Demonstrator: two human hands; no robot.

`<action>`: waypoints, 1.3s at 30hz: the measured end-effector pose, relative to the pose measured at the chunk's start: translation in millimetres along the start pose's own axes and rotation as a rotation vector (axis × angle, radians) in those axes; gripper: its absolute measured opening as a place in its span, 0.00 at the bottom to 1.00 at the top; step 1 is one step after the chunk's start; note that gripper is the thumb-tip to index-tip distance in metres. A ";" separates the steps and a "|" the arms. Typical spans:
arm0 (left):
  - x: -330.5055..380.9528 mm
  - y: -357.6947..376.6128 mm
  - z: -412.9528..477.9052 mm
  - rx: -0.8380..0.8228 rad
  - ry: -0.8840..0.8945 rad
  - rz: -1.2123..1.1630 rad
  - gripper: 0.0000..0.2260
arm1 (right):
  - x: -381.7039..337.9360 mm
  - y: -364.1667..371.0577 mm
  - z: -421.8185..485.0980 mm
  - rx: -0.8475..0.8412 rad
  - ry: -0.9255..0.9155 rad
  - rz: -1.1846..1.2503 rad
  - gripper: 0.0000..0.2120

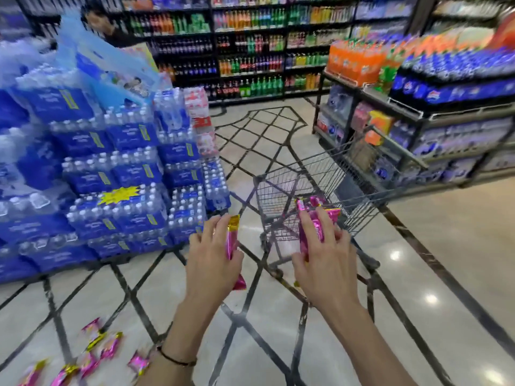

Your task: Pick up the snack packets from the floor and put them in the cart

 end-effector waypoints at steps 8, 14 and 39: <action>85.8 77.1 41.8 -0.026 0.002 -0.028 0.32 | 117.7 0.8 31.4 -0.012 0.124 0.004 0.36; 110.4 129.5 92.3 -0.093 0.042 -0.037 0.31 | 147.4 33.2 85.7 -0.056 0.190 0.004 0.36; 88.5 345.5 409.0 -0.308 0.014 -0.063 0.34 | 165.2 235.9 436.6 -0.308 0.068 0.020 0.39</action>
Point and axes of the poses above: each hand's wrist, its own z-axis towards the middle knuckle, its own y-axis out of the palm, x = y × z, the point moved 10 cm from there along z, towards the middle knuckle, and after that the axes turned 1 degree about -y, right-handed, at the moved point
